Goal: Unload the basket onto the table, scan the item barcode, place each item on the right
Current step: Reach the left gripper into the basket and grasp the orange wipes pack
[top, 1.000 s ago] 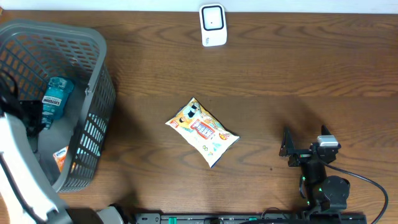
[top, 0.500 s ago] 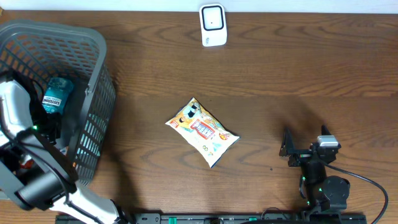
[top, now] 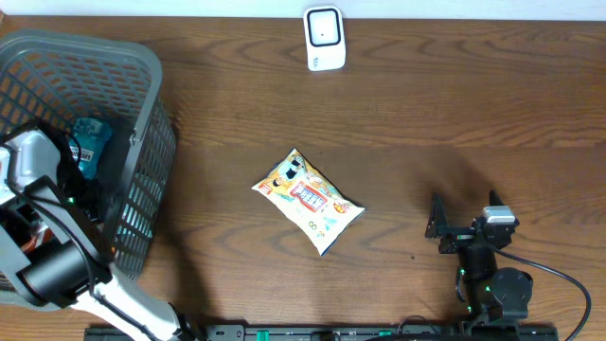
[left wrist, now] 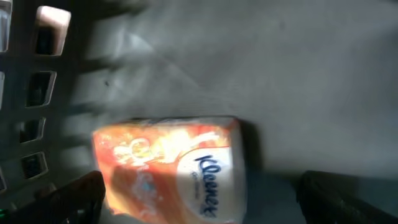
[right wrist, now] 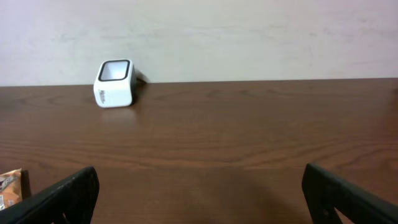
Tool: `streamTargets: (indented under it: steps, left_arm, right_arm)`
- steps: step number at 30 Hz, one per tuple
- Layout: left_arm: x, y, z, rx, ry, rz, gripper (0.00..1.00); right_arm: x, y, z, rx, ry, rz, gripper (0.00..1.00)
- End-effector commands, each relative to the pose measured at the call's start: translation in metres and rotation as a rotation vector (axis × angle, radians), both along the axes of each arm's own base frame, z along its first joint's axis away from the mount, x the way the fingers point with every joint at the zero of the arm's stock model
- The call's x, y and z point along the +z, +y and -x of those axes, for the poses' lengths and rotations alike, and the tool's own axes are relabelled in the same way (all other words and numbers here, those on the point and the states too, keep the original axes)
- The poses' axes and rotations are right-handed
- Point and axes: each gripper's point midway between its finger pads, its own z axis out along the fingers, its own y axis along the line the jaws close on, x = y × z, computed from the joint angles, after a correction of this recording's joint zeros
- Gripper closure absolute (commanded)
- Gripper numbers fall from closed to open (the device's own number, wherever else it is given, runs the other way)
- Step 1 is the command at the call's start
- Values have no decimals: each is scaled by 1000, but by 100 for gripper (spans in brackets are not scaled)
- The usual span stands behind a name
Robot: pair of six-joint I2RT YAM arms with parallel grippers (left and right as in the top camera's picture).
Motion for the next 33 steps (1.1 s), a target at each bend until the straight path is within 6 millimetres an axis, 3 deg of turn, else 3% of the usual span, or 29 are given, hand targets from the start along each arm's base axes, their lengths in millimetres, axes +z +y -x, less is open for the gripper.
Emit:
streamTargets:
  steps: [1, 3, 4, 5, 11, 15, 18, 20, 27, 30, 31, 32, 33]
  left_arm:
    - [-30, -2, 18, 25, 47, -2, 10]
    - [-38, -3, 25, 29, 53, -4, 56]
    - [-40, -4, 27, 30, 58, -3, 66]
    - [-43, -7, 32, 33, 69, 5, 89]
    - [-44, -14, 36, 3, 71, 48, 92]
    - [-24, -14, 11, -78, -66, 90, 93]
    - [4, -9, -12, -166, -196, 79, 93]
    - [31, -3, -24, -216, -281, 34, 93]
    - [180, 5, -43, -294, -677, -292, 93]
    - [259, -16, -45, -343, -964, -424, 93]
    - [273, -23, -44, -353, -1023, -437, 92]
    - [298, -44, -43, -370, -1146, -433, 93]
    - [307, -55, -42, -378, -1193, -420, 93]
  right_arm:
    - [-1, -1, 0, -6, 3, 2, 1]
    - [-1, -1, 0, -6, 3, 2, 1]
    - [-1, -1, 0, -6, 3, 2, 1]
    - [-1, -1, 0, -6, 3, 2, 1]
    - [-1, -1, 0, -6, 3, 2, 1]
    - [-1, -1, 0, -6, 3, 2, 1]
    - [-1, -1, 0, -6, 3, 2, 1]
    - [-1, -1, 0, -6, 3, 2, 1]
    - [-1, -1, 0, -6, 3, 2, 1]
    - [-1, -1, 0, -6, 3, 2, 1]
    - [-1, -1, 0, -6, 3, 2, 1]
    - [-1, -1, 0, -6, 3, 2, 1]
    - [-1, -1, 0, -6, 3, 2, 1]
